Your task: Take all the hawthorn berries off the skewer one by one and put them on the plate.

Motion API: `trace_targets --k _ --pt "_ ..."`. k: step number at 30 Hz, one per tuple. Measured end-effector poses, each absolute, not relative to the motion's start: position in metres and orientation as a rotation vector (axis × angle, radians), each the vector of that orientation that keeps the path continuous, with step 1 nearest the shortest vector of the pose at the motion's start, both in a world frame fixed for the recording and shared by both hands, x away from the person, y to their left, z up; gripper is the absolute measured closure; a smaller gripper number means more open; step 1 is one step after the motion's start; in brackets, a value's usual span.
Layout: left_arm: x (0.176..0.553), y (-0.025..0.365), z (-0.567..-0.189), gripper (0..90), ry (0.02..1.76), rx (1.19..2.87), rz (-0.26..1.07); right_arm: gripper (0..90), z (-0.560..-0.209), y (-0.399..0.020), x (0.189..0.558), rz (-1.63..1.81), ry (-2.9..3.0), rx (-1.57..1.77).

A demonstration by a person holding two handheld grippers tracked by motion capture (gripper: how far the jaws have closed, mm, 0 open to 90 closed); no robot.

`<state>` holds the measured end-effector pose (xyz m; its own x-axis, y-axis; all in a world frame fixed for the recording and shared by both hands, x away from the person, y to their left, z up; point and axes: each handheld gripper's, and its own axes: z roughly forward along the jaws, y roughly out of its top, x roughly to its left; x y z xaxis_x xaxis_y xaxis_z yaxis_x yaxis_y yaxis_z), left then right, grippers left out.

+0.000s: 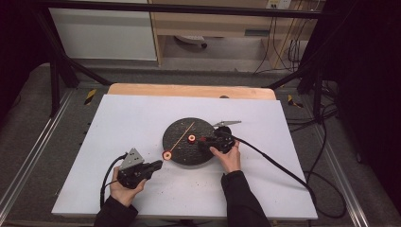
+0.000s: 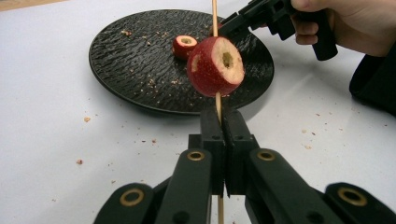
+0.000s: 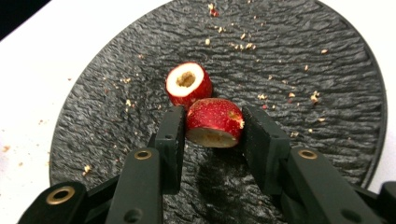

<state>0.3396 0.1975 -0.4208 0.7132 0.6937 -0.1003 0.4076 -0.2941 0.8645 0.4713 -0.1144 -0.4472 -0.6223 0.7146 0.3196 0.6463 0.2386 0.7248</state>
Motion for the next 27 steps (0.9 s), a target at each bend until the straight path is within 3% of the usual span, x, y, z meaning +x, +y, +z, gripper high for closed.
trace_targets --k 8,17,21,27 --pt "0.339 0.197 -0.420 88.4 0.846 1.925 0.366 45.1 -0.438 -0.116 0.462 1.347 2.400 1.268" --pt "0.336 0.191 -0.419 88.3 0.834 1.928 0.370 14.5 -0.413 -0.120 0.435 1.452 2.385 1.198" --pt "0.334 0.184 -0.420 88.3 0.822 1.941 0.374 8.8 -0.409 -0.118 0.422 1.507 2.417 1.192" --pt "0.333 0.171 -0.421 88.3 0.807 1.957 0.369 8.3 -0.407 -0.116 0.404 1.580 2.449 1.166"
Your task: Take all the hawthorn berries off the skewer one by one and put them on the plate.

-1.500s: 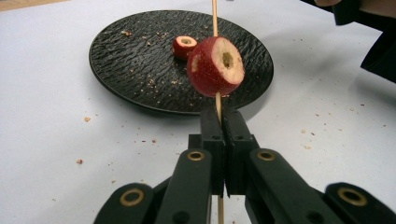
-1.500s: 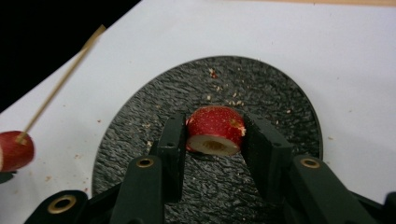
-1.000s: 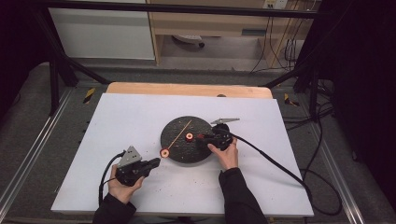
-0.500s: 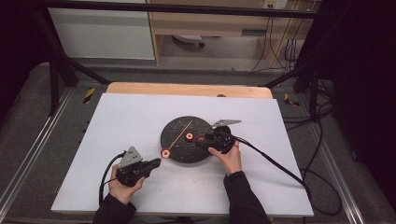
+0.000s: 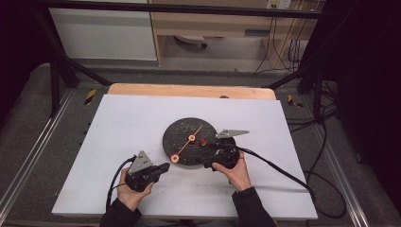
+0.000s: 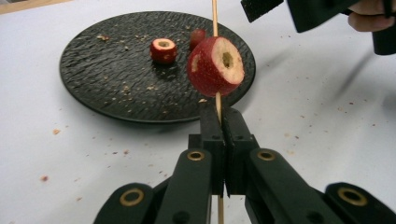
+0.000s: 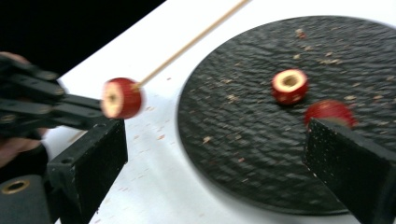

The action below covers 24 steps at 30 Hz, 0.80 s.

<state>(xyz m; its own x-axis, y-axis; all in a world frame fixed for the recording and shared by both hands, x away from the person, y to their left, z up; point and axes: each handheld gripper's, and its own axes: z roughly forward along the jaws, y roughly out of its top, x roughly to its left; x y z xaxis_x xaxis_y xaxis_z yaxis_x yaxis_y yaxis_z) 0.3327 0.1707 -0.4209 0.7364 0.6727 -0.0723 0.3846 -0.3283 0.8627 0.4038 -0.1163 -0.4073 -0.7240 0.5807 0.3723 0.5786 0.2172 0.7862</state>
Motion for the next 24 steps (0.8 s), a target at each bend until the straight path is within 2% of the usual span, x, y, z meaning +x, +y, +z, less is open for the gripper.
trace_targets --k 5,13,21,24 --pt "0.331 0.154 -0.420 88.3 0.775 1.966 0.361 16.1 -0.409 -0.114 0.392 1.627 2.469 1.139" --pt "0.325 0.127 -0.414 88.3 0.701 1.967 0.343 34.4 -0.410 -0.112 0.384 1.700 2.511 1.087" --pt "0.322 0.123 -0.413 88.3 0.669 1.963 0.332 59.4 -0.409 -0.115 0.383 1.784 2.556 1.078" --pt "0.321 0.124 -0.413 88.3 0.663 1.962 0.330 61.9 -0.407 -0.116 0.383 1.793 2.563 1.074"
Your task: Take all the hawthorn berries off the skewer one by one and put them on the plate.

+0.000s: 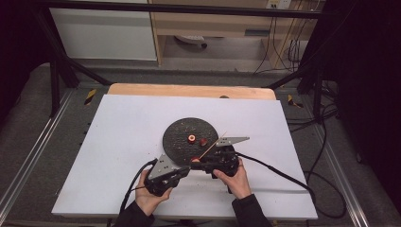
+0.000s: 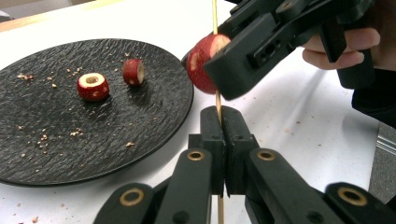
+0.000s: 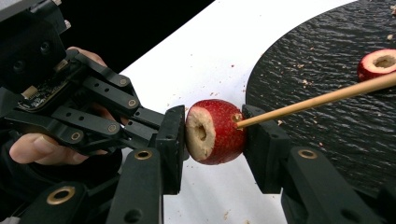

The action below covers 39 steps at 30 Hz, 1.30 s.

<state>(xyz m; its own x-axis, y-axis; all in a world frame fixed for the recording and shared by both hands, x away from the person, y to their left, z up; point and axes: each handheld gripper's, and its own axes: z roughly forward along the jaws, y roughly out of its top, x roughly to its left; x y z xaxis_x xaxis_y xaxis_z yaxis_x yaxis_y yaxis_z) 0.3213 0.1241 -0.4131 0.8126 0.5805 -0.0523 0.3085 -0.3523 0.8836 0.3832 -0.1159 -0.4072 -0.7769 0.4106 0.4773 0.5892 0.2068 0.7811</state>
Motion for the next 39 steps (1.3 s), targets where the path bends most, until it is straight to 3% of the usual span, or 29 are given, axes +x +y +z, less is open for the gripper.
trace_targets --k 32,39 --pt "0.311 0.196 -0.433 88.4 0.729 1.993 0.355 63.3 -0.376 -0.155 0.446 -1.699 -2.266 -1.256" --pt "0.314 0.207 -0.430 88.3 0.789 1.947 0.376 63.2 -0.389 -0.147 0.453 -1.642 -2.358 -1.313"
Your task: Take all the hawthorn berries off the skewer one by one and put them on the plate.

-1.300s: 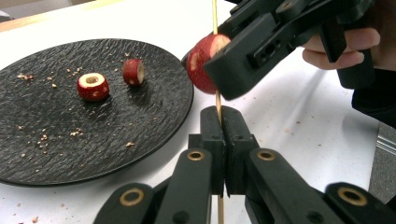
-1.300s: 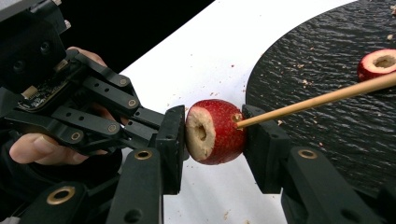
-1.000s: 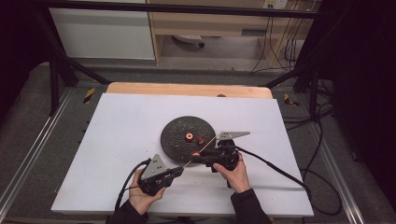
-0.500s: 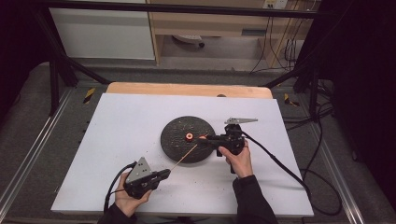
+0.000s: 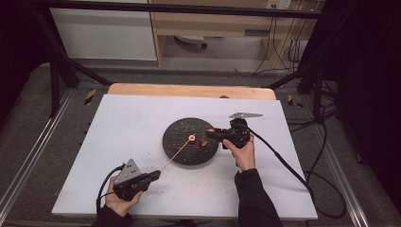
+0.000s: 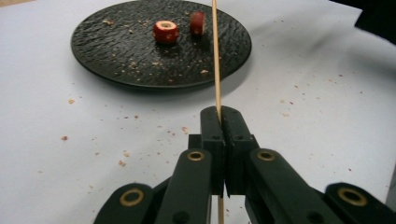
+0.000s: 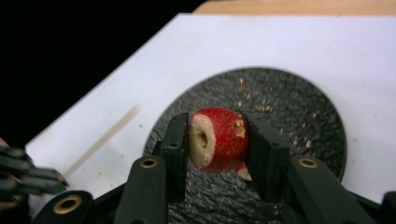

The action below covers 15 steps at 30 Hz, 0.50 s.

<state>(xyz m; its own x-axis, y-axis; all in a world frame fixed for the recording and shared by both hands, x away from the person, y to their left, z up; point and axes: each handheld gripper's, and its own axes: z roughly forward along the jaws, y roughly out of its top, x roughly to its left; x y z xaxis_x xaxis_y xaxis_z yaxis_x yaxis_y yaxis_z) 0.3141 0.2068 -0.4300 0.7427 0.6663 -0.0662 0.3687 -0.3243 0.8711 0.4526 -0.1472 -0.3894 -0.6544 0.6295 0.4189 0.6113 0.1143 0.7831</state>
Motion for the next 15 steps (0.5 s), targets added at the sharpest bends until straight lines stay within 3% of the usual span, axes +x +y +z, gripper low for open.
trace_targets --k 15 --pt "0.320 0.209 -0.431 88.3 0.853 1.933 0.395 62.9 -0.441 -0.114 0.442 1.419 2.487 1.218"
